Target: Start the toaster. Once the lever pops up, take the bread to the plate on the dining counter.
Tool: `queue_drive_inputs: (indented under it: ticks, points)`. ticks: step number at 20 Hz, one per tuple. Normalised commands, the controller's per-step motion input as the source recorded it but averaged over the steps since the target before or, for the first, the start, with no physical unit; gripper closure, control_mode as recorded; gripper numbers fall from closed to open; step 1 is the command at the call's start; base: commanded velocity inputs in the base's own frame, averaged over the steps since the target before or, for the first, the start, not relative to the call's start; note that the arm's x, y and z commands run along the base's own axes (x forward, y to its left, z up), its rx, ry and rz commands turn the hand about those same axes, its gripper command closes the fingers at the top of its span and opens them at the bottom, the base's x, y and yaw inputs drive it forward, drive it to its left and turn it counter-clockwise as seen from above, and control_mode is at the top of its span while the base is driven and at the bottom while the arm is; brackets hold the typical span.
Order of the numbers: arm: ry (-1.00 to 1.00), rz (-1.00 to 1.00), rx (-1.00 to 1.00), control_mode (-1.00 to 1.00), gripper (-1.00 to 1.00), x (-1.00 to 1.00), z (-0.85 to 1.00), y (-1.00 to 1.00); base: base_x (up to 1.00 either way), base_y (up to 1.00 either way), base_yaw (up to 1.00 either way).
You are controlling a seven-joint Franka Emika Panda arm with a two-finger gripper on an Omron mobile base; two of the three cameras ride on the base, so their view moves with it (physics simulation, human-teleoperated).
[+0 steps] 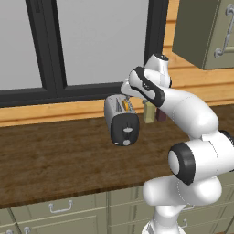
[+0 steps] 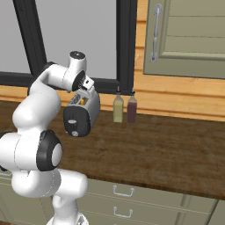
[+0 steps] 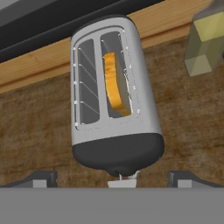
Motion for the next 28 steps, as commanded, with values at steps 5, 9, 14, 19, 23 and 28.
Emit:
queue_drive_inputs:
  ticks: [5, 9, 14, 19, 23, 28]
  points:
    - [0.00, 0.00, 0.00, -1.00, -1.00, 0.00, 0.00, 0.00, 0.00, 0.00, 0.00]
    - [0.00, 0.00, 0.00, -1.00, -1.00, 0.00, 0.00, 0.00, 0.00, 0.00, 0.00]
    - [0.00, 0.00, 0.00, -1.00, -1.00, 0.00, 0.00, 0.00, 0.00, 0.00, 0.00]
    - [0.00, 0.00, 0.00, -1.00, -1.00, 0.00, 0.00, 0.00, 0.00, 0.00, 0.00]
    - [0.00, 0.00, 0.00, -1.00, -1.00, 0.00, 0.00, 0.00, 0.00, 0.00, 0.00]
    - [0.00, 0.00, 0.00, -1.00, -1.00, 0.00, 0.00, 0.00, 0.00, 0.00, 0.00]
